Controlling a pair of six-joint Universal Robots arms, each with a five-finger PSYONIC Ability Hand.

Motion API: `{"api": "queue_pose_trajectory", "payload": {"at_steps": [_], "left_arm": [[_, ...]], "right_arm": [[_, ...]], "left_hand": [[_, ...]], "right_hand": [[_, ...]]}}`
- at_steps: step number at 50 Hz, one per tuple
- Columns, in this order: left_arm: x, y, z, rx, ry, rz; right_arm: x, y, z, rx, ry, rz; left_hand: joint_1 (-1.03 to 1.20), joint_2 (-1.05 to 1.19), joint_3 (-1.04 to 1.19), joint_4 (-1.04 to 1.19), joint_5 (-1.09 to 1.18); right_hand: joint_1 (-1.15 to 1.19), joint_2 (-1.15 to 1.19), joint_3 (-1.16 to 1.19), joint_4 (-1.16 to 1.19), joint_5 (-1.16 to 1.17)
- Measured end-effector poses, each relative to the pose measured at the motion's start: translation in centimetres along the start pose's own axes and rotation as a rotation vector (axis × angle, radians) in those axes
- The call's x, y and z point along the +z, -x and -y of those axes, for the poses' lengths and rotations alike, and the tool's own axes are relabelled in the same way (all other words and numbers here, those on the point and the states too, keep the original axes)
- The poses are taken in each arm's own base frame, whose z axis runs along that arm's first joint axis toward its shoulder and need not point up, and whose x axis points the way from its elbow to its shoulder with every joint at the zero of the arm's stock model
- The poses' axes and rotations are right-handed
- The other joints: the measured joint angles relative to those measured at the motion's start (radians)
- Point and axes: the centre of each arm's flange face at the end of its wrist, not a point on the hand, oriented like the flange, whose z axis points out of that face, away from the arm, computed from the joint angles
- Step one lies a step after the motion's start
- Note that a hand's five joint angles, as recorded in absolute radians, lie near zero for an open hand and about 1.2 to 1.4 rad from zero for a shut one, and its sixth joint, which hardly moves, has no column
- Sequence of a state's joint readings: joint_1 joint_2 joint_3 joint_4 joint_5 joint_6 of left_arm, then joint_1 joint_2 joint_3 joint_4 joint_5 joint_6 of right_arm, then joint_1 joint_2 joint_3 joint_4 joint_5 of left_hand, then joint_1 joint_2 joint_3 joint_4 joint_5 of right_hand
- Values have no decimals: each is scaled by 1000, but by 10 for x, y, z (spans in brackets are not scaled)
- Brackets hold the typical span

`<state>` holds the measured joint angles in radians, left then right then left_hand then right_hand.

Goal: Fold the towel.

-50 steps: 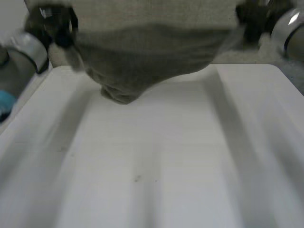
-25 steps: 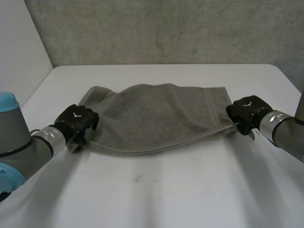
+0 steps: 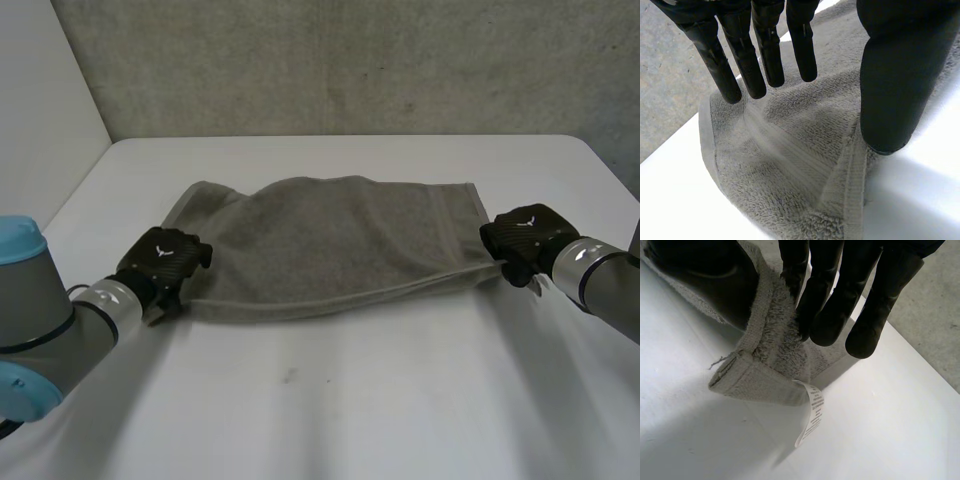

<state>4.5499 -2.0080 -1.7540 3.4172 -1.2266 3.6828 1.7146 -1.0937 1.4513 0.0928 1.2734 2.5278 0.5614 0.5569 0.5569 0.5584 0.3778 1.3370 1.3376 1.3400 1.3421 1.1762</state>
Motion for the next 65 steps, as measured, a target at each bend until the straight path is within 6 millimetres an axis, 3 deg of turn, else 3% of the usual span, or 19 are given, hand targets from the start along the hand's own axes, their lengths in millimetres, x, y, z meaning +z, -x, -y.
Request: {"api": "queue_pose_trajectory", "payload": {"at_steps": [14,29,37,44,51,58,65], "left_arm": [[-12,-3,1,-8,20,-12],[6,-7,-18,-13,59,-32],[16,15,-14,-8,54,54],[17,37,-15,-10,76,152],[13,39,-18,-11,97,169],[2,39,-9,-6,82,173],[-18,43,14,13,25,203]], "right_arm": [[1,-1,0,0,-1,-2],[2,-8,-1,11,-5,-23],[1,-17,0,14,-21,-54],[0,-23,2,14,-29,-74],[-2,-25,2,14,-30,-82],[-3,-25,4,13,-29,-81],[-16,-24,12,5,-39,-83]], "left_hand": [[1,3,2,0,9],[82,88,88,81,87],[327,333,333,332,334],[367,373,372,373,374],[365,369,369,368,374],[590,616,615,615,607],[618,656,654,654,645]], "right_hand": [[0,0,0,0,0],[0,0,0,0,0],[0,0,0,0,0],[0,0,0,0,0],[0,0,0,0,0],[0,0,0,0,0],[0,0,0,0,0]]}}
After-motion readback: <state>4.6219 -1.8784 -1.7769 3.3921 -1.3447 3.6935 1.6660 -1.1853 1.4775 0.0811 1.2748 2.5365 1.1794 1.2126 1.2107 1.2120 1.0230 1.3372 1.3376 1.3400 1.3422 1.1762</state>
